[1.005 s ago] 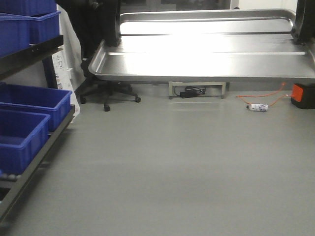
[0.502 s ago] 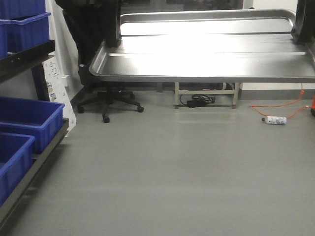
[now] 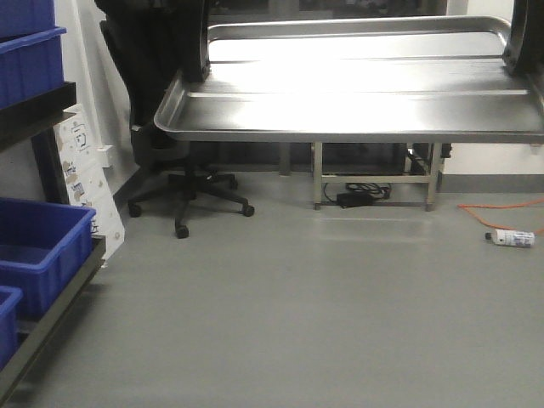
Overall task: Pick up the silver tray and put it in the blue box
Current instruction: 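Hold the silver tray in both grippers while the base drives to the bins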
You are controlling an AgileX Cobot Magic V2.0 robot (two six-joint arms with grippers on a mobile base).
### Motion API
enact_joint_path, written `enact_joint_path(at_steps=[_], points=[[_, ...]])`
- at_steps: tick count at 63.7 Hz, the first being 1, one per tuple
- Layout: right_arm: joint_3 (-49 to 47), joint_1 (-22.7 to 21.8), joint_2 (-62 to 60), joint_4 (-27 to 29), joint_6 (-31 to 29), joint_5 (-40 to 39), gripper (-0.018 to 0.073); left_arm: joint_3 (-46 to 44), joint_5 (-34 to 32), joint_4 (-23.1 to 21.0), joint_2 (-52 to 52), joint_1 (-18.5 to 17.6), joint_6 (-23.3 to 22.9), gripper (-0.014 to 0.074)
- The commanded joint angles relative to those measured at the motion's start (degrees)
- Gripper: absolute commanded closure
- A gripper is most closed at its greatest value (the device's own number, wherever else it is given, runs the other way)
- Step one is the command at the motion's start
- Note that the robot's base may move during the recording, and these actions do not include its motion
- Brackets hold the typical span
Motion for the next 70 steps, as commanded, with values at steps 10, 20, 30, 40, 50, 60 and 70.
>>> enact_joint_path(at_steps=[10, 20, 30, 40, 50, 60, 70], points=[[-2.1, -0.1, -1.6, -3.1, -1.5, -1.6, 0.0503, -1.6, -0.7, 1.7, -2.7, 0.0, 0.6, 0.0701], [-2.1, -0.1, -1.6, -3.1, -1.5, -1.6, 0.0503, -1.6, -0.7, 1.7, -2.7, 0.0, 0.6, 0.0701], [-2.1, -0.1, -1.6, -3.1, -1.5, -1.6, 0.0503, -1.6, -0.7, 1.7, -2.7, 0.0, 0.6, 0.0701], [-2.1, -0.1, -1.6, -3.1, -1.5, -1.6, 0.0503, -1.6, -0.7, 1.7, -2.7, 0.0, 0.6, 0.0701], [-2.1, -0.1, -1.6, -3.1, -1.5, -1.6, 0.0503, -1.6, -0.7, 1.7, -2.7, 0.0, 0.6, 0.0701], [-2.1, -0.1, -1.6, -3.1, -1.5, -1.7, 0.0503, -1.6, -0.7, 1.7, -2.7, 0.0, 0.6, 0.0701], [-2.1, -0.1, -1.6, -3.1, -1.5, -1.6, 0.0503, -1.6, -0.7, 1.7, -2.7, 0.0, 0.6, 0.0701]])
